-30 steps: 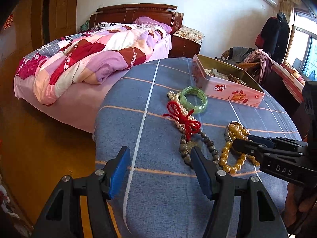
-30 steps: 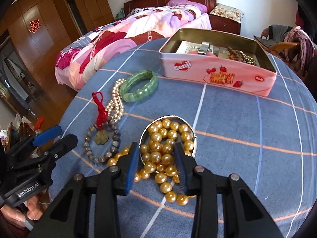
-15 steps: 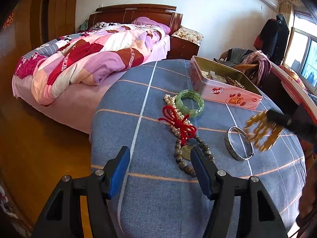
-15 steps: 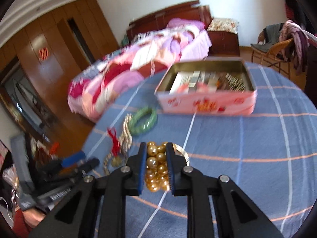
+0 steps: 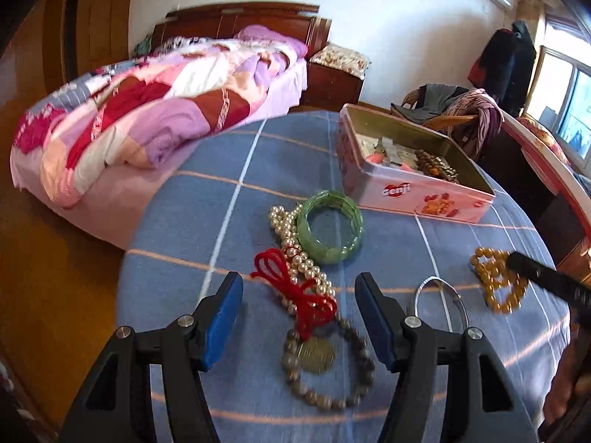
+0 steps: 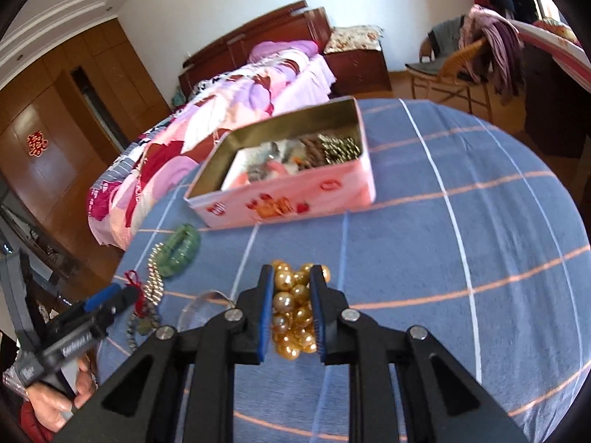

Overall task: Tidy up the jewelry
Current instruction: 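Lift the gold pearls with the right tool while the left tool grasps the red tassel pendant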

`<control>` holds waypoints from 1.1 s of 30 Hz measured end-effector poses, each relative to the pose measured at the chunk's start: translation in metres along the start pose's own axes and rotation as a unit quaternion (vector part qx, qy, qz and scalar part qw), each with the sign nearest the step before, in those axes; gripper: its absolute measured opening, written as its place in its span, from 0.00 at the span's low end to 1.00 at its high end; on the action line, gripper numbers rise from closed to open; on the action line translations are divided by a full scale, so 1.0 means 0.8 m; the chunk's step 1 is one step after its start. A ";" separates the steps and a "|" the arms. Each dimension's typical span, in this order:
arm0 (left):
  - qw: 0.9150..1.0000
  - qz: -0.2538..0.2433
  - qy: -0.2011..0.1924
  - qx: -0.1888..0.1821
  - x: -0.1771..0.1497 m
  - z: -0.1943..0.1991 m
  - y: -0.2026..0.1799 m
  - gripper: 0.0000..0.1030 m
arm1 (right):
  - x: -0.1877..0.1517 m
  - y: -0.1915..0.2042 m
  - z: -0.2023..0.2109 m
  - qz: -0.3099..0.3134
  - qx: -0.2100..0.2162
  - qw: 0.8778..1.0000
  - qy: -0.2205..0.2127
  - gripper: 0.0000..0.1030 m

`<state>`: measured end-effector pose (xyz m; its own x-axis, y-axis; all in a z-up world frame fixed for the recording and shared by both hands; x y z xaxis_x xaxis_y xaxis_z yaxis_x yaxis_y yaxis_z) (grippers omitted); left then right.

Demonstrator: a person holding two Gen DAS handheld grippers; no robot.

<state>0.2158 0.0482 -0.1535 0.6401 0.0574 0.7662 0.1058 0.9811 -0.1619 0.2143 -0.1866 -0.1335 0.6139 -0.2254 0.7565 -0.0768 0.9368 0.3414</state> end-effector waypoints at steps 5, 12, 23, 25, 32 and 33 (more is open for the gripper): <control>0.999 0.021 0.031 -0.022 -0.006 -0.012 0.009 0.21 | -0.002 -0.001 0.000 0.011 -0.009 1.000 -0.003 0.21; 0.999 0.031 -0.005 -0.029 -0.001 0.007 0.015 0.05 | -0.004 -0.013 0.001 -0.004 -0.005 1.000 0.001 0.21; 0.989 0.053 -0.087 -0.111 0.047 0.071 -0.002 0.05 | 0.000 -0.036 0.016 -0.024 -0.029 0.999 -0.009 0.37; 0.987 0.055 -0.092 -0.124 0.050 0.076 -0.006 0.05 | 0.001 -0.042 0.019 -0.030 -0.035 0.999 -0.010 0.37; 0.978 0.081 -0.084 -0.172 0.053 0.075 -0.011 0.05 | -0.003 -0.028 0.000 -0.006 -0.037 0.999 0.015 0.57; 0.978 0.084 -0.084 -0.174 0.054 0.074 -0.010 0.05 | -0.005 -0.024 -0.005 -0.001 -0.033 0.999 0.025 0.57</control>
<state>0.1973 0.0542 -0.0820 0.5393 0.2699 0.7977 0.2817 0.8349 -0.4729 0.2160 -0.2025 -0.1454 0.6519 -0.2152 0.7271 -0.0250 0.9523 0.3042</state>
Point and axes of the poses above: each gripper's, at about its wrist camera, not at the fingertips, and z roughly against the way its jaws point, y to its left, x to its top, the point moved 4 cm from there along -z, roughly the way its jaws point, and after that the axes turned 8 degrees about -y, right-handed, at the moved point
